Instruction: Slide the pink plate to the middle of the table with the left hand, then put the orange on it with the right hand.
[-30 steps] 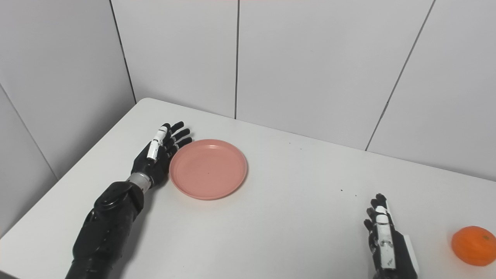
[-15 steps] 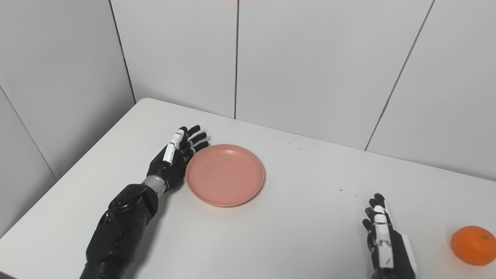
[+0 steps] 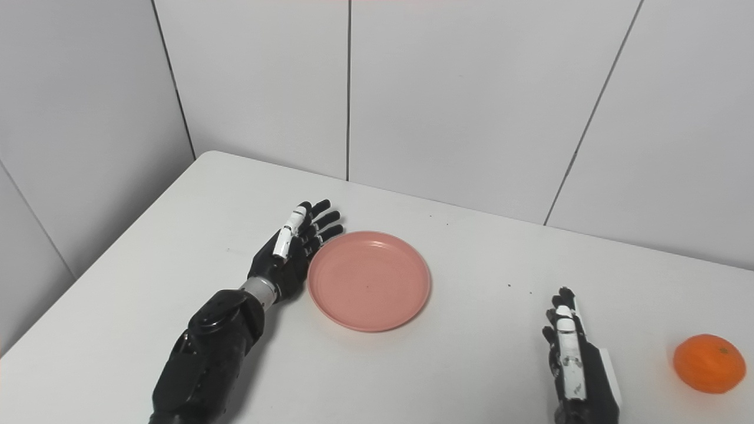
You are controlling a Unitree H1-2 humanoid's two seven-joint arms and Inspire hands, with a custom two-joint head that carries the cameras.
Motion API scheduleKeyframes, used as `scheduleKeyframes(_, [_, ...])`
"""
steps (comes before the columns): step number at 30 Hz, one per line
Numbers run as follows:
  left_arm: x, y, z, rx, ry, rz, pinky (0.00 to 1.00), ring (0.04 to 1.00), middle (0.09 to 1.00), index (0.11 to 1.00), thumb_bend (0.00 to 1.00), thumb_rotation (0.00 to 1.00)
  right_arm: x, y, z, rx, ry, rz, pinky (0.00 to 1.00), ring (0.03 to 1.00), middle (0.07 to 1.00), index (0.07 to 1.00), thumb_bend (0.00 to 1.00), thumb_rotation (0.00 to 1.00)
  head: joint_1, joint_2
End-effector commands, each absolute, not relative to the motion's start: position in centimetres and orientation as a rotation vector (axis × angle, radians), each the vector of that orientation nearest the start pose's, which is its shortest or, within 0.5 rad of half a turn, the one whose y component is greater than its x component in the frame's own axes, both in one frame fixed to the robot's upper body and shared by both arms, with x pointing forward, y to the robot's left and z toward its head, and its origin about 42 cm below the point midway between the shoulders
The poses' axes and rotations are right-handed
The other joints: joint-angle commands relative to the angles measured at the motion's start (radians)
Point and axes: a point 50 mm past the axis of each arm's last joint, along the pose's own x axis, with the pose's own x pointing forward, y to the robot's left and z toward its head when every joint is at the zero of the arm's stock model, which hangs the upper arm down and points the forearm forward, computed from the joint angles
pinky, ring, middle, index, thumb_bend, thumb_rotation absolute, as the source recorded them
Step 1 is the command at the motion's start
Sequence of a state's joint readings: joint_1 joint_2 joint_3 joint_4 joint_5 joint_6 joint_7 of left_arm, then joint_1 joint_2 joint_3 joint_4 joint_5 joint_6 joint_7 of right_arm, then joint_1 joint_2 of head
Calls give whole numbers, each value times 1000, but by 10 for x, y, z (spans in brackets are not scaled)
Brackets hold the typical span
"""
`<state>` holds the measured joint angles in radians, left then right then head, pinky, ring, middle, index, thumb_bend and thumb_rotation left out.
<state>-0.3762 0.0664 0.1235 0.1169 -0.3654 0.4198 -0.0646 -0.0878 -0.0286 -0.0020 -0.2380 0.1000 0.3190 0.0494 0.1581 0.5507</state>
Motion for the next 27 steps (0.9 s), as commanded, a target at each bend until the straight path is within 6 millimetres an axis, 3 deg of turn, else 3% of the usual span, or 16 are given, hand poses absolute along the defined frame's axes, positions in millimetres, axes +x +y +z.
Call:
scheduleKeyframes(1, [399, 213, 168, -313, 160, -166, 905, 909, 921, 917, 339, 1000, 308, -203, 184, 69, -65, 97, 1000, 1000, 1000, 998, 207, 1000, -3, 3])
scheduleKeyframes(16, [384, 165, 168, -340, 141, -258, 905, 915, 925, 931, 346, 1000, 307, -193, 191, 50, -53, 91, 1000, 999, 1000, 1000, 227, 1000, -73, 36])
scheduleKeyframes(27, [370, 144, 176, -378, 118, -323, 909, 915, 926, 910, 361, 1000, 309, -186, 192, 50, -54, 93, 1000, 995, 997, 996, 243, 1000, -129, 56])
